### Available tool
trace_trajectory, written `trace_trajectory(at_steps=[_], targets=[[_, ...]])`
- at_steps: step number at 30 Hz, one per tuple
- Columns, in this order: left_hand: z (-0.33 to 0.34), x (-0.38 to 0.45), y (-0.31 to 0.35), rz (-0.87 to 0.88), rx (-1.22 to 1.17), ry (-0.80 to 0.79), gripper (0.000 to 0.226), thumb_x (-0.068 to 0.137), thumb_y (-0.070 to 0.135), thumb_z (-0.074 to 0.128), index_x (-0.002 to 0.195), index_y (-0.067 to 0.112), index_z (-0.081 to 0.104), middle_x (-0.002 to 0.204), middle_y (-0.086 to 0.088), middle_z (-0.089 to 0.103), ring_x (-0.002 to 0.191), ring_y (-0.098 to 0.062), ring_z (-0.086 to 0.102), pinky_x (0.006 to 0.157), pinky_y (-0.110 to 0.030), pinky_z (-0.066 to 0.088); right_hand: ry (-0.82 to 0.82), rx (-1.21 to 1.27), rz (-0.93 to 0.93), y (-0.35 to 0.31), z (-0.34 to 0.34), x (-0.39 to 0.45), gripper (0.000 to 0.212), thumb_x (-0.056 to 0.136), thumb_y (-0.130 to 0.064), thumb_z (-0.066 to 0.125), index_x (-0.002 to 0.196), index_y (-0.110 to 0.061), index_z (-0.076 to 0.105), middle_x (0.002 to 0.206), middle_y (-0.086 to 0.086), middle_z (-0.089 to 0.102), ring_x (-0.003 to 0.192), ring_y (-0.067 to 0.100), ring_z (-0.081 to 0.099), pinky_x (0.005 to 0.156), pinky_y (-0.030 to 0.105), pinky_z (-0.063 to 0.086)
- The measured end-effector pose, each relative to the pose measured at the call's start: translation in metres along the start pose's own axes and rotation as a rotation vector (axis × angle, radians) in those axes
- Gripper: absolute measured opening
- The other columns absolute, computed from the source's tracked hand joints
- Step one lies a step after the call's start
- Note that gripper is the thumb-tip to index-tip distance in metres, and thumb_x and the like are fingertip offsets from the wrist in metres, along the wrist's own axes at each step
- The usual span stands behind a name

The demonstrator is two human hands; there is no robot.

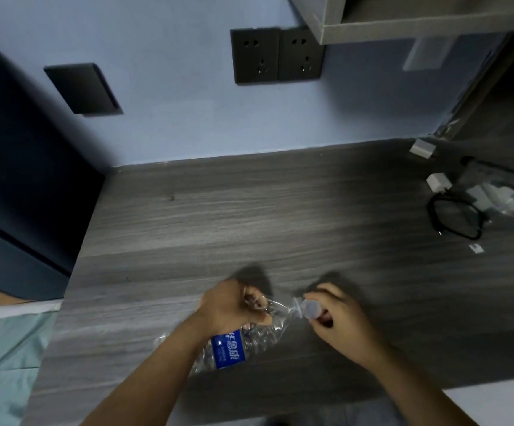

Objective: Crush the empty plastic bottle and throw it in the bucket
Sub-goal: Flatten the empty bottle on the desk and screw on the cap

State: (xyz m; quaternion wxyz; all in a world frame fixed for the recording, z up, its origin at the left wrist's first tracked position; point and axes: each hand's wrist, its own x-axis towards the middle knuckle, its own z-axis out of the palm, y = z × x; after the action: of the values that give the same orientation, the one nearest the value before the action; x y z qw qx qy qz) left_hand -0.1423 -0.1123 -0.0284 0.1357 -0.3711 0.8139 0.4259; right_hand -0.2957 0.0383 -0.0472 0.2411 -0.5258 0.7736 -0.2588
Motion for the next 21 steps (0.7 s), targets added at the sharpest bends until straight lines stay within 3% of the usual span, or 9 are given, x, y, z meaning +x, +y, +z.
trace_trajectory(at_steps=[5, 9, 12, 16, 18, 21], targets=[[-0.007, -0.006, 0.006, 0.017, 0.017, 0.007, 0.029, 0.066, 0.04, 0.075, 0.091, 0.028, 0.068, 0.099, 0.007, 0.073, 0.093, -0.007, 0.063, 0.094, -0.033, 0.047, 0.002, 0.097, -0.033, -0.005, -0.002, -0.001, 0.043, 0.076, -0.011, 0.07, 0.116, -0.018, 0.058, 0.101, -0.013, 0.052, 0.086, -0.002, 0.055, 0.081, 0.001, 0.044], [-0.014, -0.011, 0.007, 0.031, -0.012, -0.028, 0.025, 0.067, 0.037, 0.075, 0.089, 0.03, 0.067, 0.089, 0.011, 0.069, 0.091, -0.007, 0.064, 0.097, -0.037, 0.046, 0.005, 0.282, -0.022, 0.0, -0.002, 0.001, 0.044, 0.072, -0.005, 0.075, 0.111, -0.021, 0.062, 0.109, -0.005, 0.057, 0.098, 0.009, 0.061, 0.092, 0.014, 0.049], [-0.015, -0.014, 0.008, 0.036, 0.002, -0.037, 0.027, 0.067, 0.034, 0.075, 0.092, 0.028, 0.067, 0.084, 0.014, 0.066, 0.085, -0.004, 0.063, 0.096, -0.036, 0.047, -0.036, 0.392, -0.004, -0.002, -0.002, 0.001, 0.049, 0.072, 0.0, 0.074, 0.111, -0.027, 0.059, 0.106, -0.017, 0.052, 0.102, 0.007, 0.06, 0.091, 0.006, 0.046], [-0.016, -0.018, 0.007, 0.036, 0.002, -0.033, 0.027, 0.066, 0.036, 0.076, 0.091, 0.028, 0.068, 0.083, 0.015, 0.065, 0.082, -0.004, 0.062, 0.094, -0.034, 0.047, -0.095, 0.412, 0.019, -0.005, -0.004, 0.001, 0.051, 0.074, -0.004, 0.073, 0.114, -0.031, 0.057, 0.107, -0.023, 0.053, 0.102, -0.009, 0.057, 0.087, -0.003, 0.04], [-0.017, -0.02, 0.006, 0.041, 0.011, -0.035, 0.026, 0.066, 0.036, 0.076, 0.09, 0.029, 0.068, 0.084, 0.016, 0.065, 0.084, -0.003, 0.062, 0.094, -0.034, 0.047, -0.122, 0.464, 0.05, -0.005, -0.004, -0.001, 0.052, 0.074, -0.005, 0.073, 0.114, -0.032, 0.056, 0.107, -0.024, 0.058, 0.101, -0.014, 0.057, 0.086, -0.003, 0.04], [-0.019, -0.022, 0.005, 0.063, 0.028, -0.008, 0.026, 0.065, 0.037, 0.076, 0.088, 0.03, 0.068, 0.086, 0.017, 0.066, 0.087, -0.002, 0.062, 0.092, -0.032, 0.046, -0.094, 0.571, 0.116, -0.004, -0.004, -0.002, 0.047, 0.07, -0.003, 0.075, 0.107, -0.03, 0.066, 0.094, -0.016, 0.07, 0.088, -0.008, 0.065, 0.078, 0.003, 0.047]])
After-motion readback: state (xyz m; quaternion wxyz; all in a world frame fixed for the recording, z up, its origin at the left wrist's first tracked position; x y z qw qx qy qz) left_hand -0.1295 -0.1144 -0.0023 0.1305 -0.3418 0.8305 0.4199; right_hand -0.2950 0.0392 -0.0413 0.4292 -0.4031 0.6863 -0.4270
